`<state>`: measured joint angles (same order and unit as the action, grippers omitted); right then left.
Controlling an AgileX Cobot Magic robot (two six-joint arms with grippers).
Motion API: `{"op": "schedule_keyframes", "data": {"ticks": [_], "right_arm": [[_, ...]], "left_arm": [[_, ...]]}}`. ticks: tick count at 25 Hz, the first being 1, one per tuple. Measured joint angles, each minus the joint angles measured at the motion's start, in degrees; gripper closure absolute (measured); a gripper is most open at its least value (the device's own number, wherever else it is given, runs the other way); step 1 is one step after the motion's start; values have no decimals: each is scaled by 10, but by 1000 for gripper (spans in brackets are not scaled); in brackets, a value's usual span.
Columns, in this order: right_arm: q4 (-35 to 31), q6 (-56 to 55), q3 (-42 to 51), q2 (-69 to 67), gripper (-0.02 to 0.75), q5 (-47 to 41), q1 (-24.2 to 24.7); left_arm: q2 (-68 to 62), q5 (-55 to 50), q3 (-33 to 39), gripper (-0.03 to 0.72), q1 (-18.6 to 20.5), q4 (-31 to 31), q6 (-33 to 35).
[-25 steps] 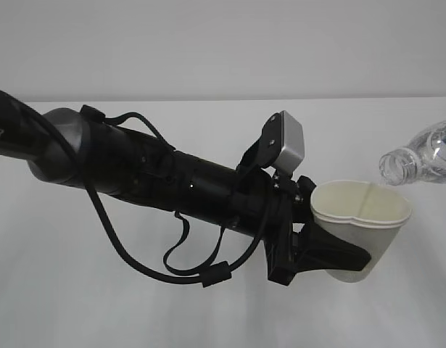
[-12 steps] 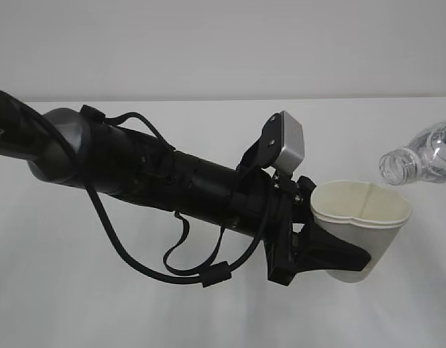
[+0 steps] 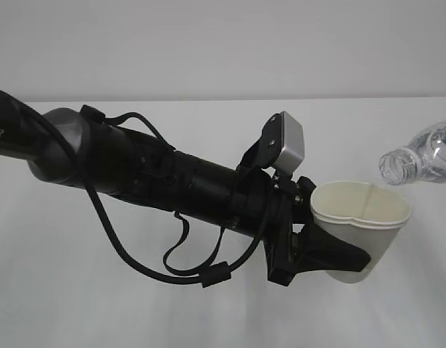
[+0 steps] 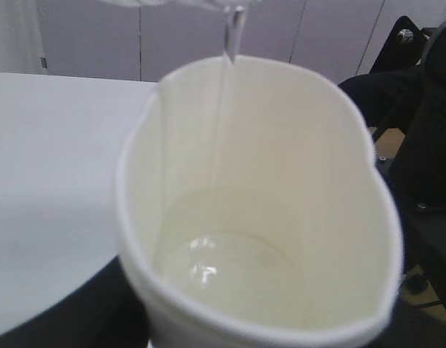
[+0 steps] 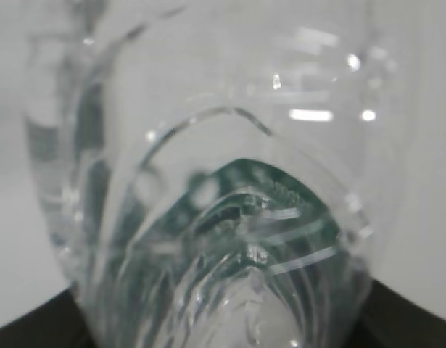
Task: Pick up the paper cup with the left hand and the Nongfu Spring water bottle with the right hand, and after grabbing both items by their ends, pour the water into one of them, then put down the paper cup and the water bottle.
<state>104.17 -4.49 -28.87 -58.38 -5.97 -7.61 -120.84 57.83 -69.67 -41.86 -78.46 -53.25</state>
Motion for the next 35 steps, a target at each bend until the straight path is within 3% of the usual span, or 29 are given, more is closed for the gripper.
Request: {"op": "schedule_keyframes", "data": {"ticks": [35], "right_arm": [[1,13,0,0,309,0,0]], "left_arm": [[0,0,0,279,0,-6,0]]}}
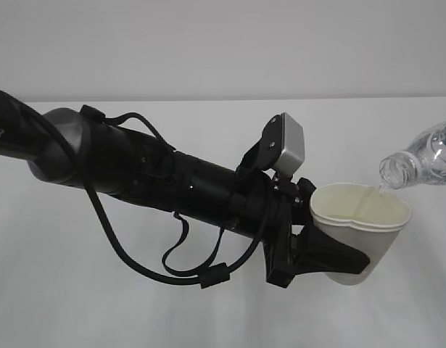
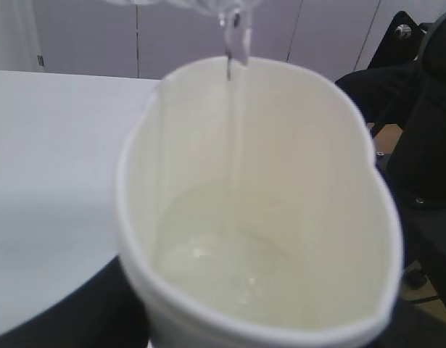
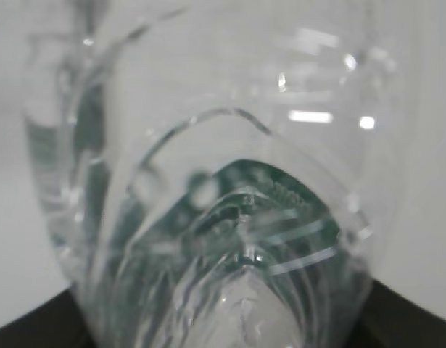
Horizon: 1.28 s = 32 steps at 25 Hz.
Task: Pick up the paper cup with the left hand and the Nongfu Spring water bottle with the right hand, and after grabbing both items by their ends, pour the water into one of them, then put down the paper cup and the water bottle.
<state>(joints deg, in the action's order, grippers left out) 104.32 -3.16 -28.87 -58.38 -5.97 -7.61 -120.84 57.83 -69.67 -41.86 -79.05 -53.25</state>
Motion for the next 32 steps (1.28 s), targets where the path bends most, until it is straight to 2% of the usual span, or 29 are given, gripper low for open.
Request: {"op": "schedule_keyframes", "data": {"ticks": [32], "right_arm": [[1,17,0,1,309,0,0]], "left_arm": [[0,0,0,279,0,-5,0]]}}
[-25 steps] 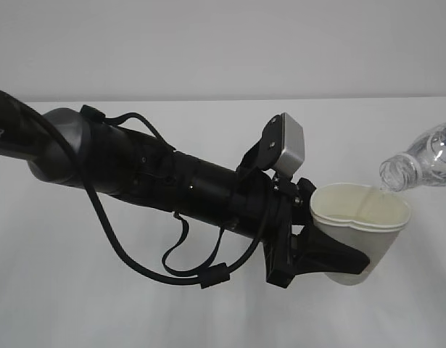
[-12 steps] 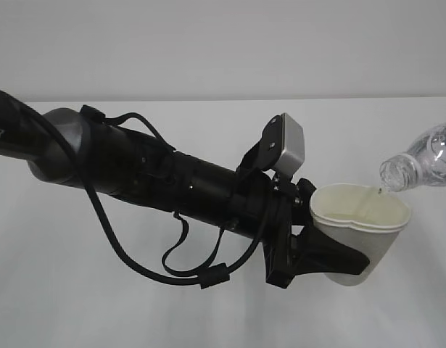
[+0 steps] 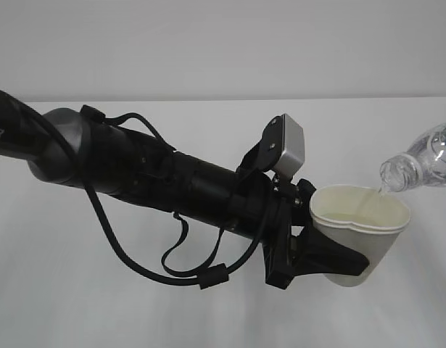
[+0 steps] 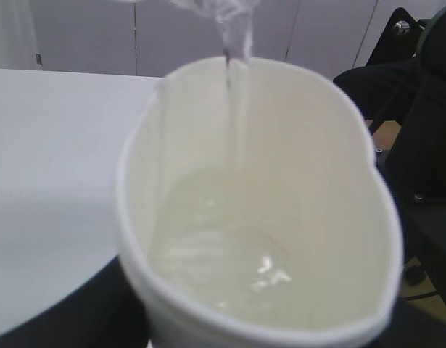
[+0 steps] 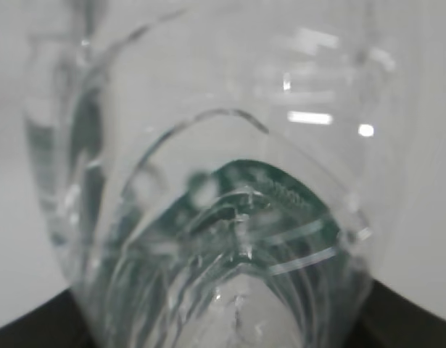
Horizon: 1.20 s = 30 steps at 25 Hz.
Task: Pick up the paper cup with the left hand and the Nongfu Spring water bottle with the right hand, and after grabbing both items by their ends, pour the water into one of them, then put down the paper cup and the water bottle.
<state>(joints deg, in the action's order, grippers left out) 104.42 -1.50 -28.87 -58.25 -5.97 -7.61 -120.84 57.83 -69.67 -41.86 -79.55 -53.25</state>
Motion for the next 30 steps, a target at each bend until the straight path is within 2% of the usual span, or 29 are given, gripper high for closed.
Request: {"op": "schedule_keyframes", "data": {"ticks": [30], "right_arm": [[0,12,0,0,309,0,0]], "left_arm": [[0,-1,0,279,0,-1,0]]}}
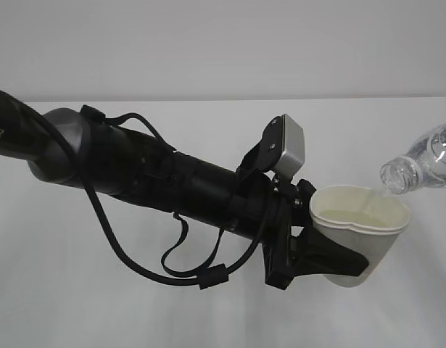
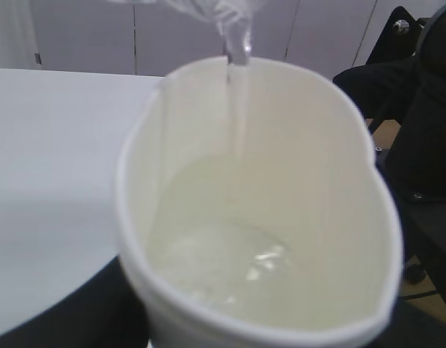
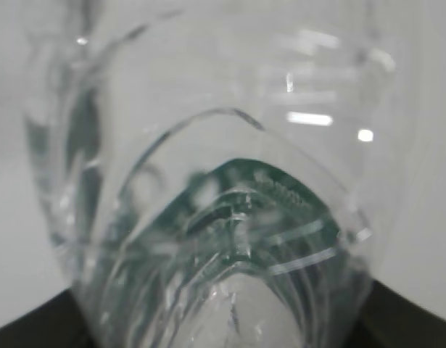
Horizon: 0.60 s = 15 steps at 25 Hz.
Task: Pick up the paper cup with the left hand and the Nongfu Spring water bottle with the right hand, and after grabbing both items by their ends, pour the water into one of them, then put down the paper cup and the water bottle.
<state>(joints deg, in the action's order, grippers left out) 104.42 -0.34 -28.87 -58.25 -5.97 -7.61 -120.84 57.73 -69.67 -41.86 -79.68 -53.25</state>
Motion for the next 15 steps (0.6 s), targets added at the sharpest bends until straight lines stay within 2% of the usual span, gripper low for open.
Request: {"op": "schedule_keyframes", "data": {"ticks": [15], "right_arm": [[0,3,-1,0,309,0,0]], "left_arm": [[0,0,0,279,0,-5,0]]}}
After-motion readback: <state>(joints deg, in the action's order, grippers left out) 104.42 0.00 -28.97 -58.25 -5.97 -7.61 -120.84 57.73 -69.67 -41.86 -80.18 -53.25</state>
